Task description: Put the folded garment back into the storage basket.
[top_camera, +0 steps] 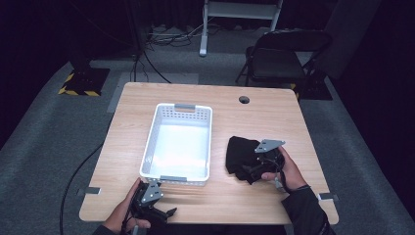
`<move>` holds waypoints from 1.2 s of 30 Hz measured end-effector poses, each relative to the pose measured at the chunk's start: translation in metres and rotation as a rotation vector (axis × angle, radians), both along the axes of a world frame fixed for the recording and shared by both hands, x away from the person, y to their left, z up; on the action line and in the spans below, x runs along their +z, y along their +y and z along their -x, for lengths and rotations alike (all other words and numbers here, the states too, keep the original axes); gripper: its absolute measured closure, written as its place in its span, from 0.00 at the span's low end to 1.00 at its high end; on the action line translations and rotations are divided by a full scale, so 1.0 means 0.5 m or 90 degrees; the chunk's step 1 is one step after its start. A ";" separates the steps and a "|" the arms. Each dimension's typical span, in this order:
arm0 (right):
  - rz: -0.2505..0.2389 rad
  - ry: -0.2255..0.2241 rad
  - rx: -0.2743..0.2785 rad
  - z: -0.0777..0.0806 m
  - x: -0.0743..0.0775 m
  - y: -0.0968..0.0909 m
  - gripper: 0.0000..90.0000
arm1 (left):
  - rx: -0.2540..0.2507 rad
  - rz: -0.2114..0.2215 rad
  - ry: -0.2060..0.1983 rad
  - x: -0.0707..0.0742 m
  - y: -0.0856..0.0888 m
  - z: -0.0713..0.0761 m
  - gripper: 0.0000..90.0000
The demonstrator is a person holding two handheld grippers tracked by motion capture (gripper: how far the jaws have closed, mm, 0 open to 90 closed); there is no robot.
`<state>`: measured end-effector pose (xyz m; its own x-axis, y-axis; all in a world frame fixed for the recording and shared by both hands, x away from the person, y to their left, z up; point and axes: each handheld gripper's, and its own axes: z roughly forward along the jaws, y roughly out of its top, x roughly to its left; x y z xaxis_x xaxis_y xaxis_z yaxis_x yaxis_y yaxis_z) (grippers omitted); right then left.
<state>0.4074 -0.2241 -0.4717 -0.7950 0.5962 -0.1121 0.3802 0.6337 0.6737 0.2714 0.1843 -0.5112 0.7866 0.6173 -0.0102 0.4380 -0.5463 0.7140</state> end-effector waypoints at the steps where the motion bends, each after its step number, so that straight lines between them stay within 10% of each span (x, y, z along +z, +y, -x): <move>1: 0.001 0.000 0.000 -0.001 -0.001 0.000 0.06 | 0.000 0.000 0.000 0.000 0.000 0.000 0.00; 36: -0.045 0.074 0.000 -0.028 -0.043 -0.012 0.10 | 0.000 -0.001 0.000 0.000 0.000 0.000 0.00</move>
<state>0.4212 -0.2300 -0.4935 -0.8005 0.5989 0.0224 0.4575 0.5866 0.6683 0.2713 0.1844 -0.5112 0.7871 0.6168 -0.0091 0.4374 -0.5476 0.7133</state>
